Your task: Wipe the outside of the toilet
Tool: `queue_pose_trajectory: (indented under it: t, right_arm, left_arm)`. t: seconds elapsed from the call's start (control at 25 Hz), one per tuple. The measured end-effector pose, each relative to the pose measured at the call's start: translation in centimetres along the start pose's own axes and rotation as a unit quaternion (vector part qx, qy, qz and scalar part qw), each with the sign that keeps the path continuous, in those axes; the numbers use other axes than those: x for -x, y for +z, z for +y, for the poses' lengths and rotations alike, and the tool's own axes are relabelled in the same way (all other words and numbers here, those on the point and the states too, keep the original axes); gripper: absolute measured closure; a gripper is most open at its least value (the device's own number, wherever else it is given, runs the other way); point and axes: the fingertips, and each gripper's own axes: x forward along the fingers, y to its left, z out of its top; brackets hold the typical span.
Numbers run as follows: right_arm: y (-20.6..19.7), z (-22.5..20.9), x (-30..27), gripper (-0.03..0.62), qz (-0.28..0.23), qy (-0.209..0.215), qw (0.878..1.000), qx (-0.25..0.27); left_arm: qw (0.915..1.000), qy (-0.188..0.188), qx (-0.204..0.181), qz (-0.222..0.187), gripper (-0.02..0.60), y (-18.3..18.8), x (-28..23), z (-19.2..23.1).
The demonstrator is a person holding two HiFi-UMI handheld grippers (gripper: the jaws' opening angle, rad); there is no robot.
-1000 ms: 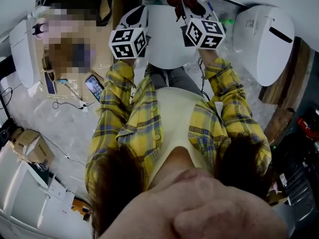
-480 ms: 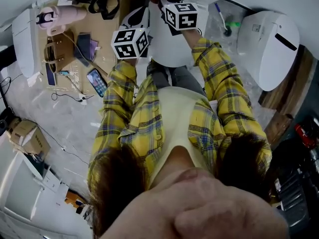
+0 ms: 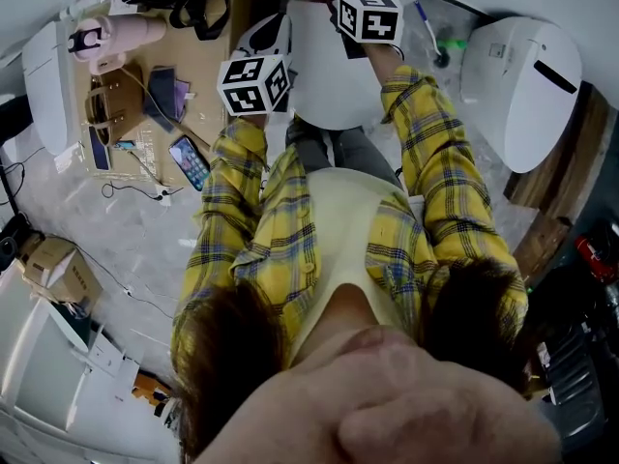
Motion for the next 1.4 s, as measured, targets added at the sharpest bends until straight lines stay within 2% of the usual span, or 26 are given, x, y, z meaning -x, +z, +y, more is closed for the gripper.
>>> queue_pose_trajectory:
  t: [0.72,1.16,1.28,1.4]
  right_arm:
    - [-2.1,-11.8,7.5,0.511,-0.016,-0.107,0.994,-0.031]
    - [-3.8,-18.7,11.5,0.511,-0.005,-0.172,0.984,-0.045]
    - [-4.1,-19.9,12.5,0.511,-0.002,-0.189,0.981,-0.052]
    - [-4.3,-19.6,13.3,0.511,-0.007,-0.189,0.980,-0.053]
  left_arm:
    - [0.9976,-0.061,-0.027,0.020,0.574,-0.2,-3.5,-5.1]
    - [0.9953,-0.079,-0.045,0.034,0.574,-0.4,-4.7,-7.1]
    - [0.9949,-0.082,-0.046,0.036,0.574,-0.5,-4.8,-7.4]
    - [0.9948,-0.083,-0.047,0.038,0.574,-0.7,-4.9,-7.5]
